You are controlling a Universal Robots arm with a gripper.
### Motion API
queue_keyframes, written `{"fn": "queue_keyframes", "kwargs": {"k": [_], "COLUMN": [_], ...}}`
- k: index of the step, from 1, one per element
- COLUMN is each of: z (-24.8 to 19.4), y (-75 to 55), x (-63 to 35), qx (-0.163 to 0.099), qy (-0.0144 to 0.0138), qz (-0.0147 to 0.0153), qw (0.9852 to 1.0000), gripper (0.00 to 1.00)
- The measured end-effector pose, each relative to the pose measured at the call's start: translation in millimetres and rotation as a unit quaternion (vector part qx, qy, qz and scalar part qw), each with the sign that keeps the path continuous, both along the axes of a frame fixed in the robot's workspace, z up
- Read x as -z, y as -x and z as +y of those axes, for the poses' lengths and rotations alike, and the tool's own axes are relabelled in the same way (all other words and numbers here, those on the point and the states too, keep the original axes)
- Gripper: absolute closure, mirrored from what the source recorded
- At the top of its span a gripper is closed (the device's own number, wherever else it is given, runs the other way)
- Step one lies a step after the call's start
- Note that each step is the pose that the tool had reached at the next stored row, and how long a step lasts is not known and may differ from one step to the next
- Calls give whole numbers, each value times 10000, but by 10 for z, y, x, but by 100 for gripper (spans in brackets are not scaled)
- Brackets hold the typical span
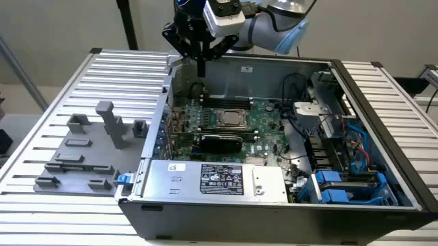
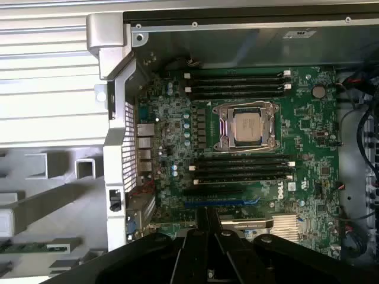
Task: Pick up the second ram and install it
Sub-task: 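Reach for the second ram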
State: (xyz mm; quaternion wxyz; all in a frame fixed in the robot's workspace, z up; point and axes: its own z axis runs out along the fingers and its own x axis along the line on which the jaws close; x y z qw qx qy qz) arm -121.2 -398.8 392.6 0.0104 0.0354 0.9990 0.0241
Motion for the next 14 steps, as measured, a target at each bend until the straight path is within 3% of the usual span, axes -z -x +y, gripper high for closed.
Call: {"fn": "queue_keyframes", "kwargs": {"k": [14], "z": [-3], "y": [18], "x": [-1], "qx": [1], "qy": [0], "qz": [0], "qw": [10000], "gripper": [89]}}
